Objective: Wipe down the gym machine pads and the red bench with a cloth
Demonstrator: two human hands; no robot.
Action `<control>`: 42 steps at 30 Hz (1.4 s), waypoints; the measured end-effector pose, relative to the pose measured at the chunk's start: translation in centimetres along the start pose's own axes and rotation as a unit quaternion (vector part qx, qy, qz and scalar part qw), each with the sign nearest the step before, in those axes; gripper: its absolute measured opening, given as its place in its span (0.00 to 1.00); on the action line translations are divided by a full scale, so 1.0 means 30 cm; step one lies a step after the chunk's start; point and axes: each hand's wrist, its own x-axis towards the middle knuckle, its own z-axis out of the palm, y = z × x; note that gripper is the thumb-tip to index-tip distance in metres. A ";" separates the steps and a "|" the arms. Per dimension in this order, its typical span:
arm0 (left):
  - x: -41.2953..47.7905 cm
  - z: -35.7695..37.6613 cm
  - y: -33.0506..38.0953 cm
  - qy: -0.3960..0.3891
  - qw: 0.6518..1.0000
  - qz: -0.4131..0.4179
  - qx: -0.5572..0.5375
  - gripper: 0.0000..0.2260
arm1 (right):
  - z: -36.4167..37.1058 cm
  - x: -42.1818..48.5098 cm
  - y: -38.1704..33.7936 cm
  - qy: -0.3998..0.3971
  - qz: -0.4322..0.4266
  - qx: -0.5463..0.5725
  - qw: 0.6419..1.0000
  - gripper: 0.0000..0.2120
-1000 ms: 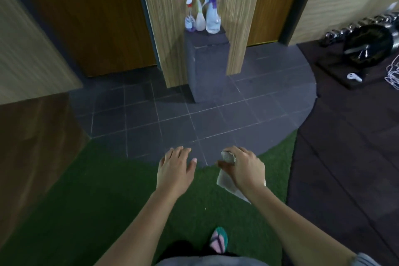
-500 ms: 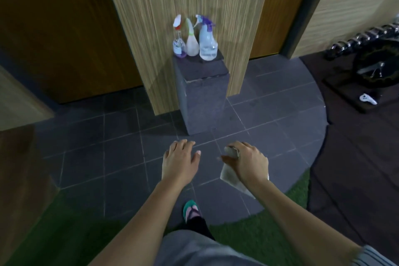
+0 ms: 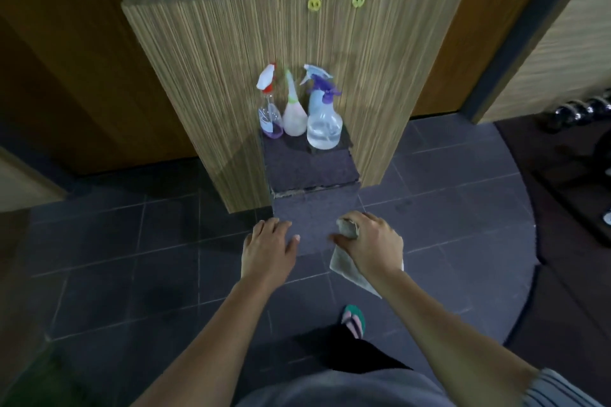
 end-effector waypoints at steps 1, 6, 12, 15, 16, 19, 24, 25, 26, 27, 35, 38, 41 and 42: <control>0.042 0.002 0.022 0.002 1.000 -0.011 -0.002 0.19 | -0.008 0.062 0.020 -0.006 -0.007 0.000 1.000 0.15; 0.230 0.010 0.118 0.013 0.997 -0.070 -0.024 0.19 | -0.032 0.332 0.084 -0.024 -0.069 0.022 0.997 0.15; 0.414 0.034 0.141 0.008 0.993 -0.116 -0.034 0.19 | 0.067 0.601 0.150 -0.008 -0.118 0.004 0.993 0.14; 0.526 0.035 0.126 0.004 0.993 -0.115 -0.025 0.20 | 0.123 0.711 0.164 -0.006 -0.124 -0.015 0.992 0.15; 0.563 0.035 0.120 0.005 0.994 -0.111 -0.022 0.20 | 0.142 0.741 0.168 -0.007 -0.124 -0.019 0.992 0.16; 0.666 0.032 0.099 0.014 0.994 -0.105 -0.020 0.20 | 0.193 0.812 0.169 -0.025 -0.124 -0.024 0.992 0.18; 0.794 0.062 0.038 0.019 0.995 -0.094 -0.012 0.19 | 0.305 0.911 0.161 -0.037 -0.137 -0.051 0.989 0.19; 0.818 0.075 0.025 0.016 0.995 -0.095 -0.009 0.19 | 0.333 0.931 0.165 -0.036 -0.139 -0.055 0.988 0.19; 0.842 0.091 0.011 0.013 0.995 -0.095 -0.007 0.19 | 0.361 0.949 0.173 -0.036 -0.142 -0.060 0.987 0.19; 0.863 0.108 -0.002 0.009 0.995 -0.095 -0.004 0.19 | 0.387 0.965 0.182 -0.040 -0.141 -0.062 0.987 0.19; 0.995 0.314 -0.074 -0.001 0.994 -0.104 -0.014 0.19 | 0.599 1.063 0.269 -0.068 -0.185 -0.066 0.978 0.19; 1.016 0.377 -0.092 0.011 0.994 -0.106 -0.009 0.20 | 0.665 1.061 0.296 -0.070 -0.192 -0.063 0.977 0.20; 1.023 0.407 -0.109 0.023 0.993 -0.111 -0.006 0.20 | 0.714 1.061 0.327 -0.042 -0.193 -0.067 0.978 0.20; 1.027 0.420 -0.123 0.034 0.993 -0.112 -0.006 0.20 | 0.730 1.062 0.345 -0.030 -0.200 -0.065 0.977 0.21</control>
